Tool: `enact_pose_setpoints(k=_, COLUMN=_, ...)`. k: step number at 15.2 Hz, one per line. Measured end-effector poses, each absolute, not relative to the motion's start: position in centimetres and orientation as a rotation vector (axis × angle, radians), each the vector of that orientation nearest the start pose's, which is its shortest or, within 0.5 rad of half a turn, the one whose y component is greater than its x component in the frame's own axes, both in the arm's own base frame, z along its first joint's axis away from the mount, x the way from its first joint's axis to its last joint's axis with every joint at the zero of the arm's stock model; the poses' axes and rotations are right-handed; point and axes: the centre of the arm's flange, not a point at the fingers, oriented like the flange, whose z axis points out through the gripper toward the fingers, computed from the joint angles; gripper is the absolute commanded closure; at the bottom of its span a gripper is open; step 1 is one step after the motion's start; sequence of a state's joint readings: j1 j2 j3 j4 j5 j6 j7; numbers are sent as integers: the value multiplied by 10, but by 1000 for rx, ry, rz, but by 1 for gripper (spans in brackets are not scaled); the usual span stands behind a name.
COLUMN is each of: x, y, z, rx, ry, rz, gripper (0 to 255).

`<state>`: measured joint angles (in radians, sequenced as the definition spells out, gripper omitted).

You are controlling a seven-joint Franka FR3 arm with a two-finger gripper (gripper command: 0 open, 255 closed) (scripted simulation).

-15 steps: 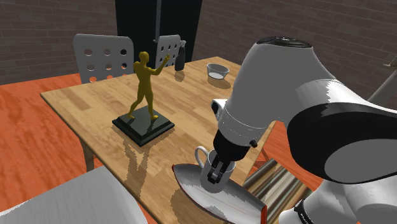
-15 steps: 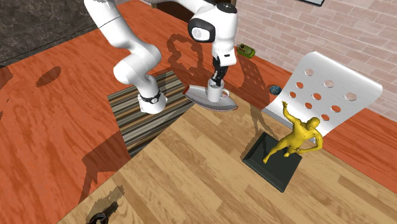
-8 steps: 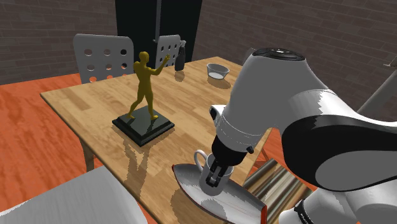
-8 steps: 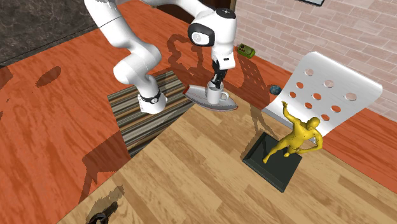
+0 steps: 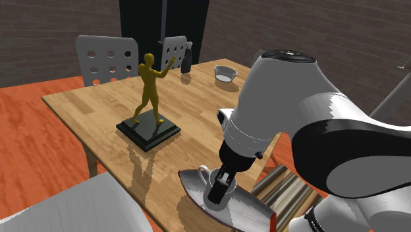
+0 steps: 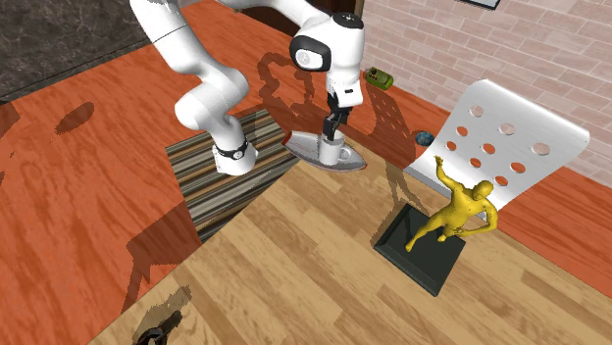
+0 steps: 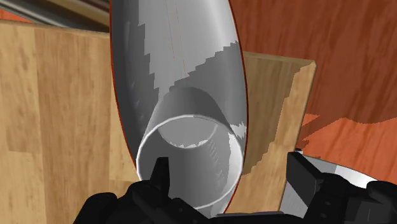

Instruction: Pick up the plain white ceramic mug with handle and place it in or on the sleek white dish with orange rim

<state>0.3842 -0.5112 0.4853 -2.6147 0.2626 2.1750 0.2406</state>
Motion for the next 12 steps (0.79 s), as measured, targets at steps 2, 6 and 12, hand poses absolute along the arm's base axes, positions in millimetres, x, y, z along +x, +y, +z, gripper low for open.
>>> enact_pose_setpoints(k=2, x=249, y=302, z=408, rx=-3060, ry=-671, rz=-61, gripper=0)
enact_pose_setpoints(k=6, x=246, y=301, z=446, rx=-3059, ry=-670, rz=-63, gripper=0)
enact_pose_setpoints(k=12, x=247, y=301, z=452, rx=-3060, ry=-671, rz=-60, gripper=0)
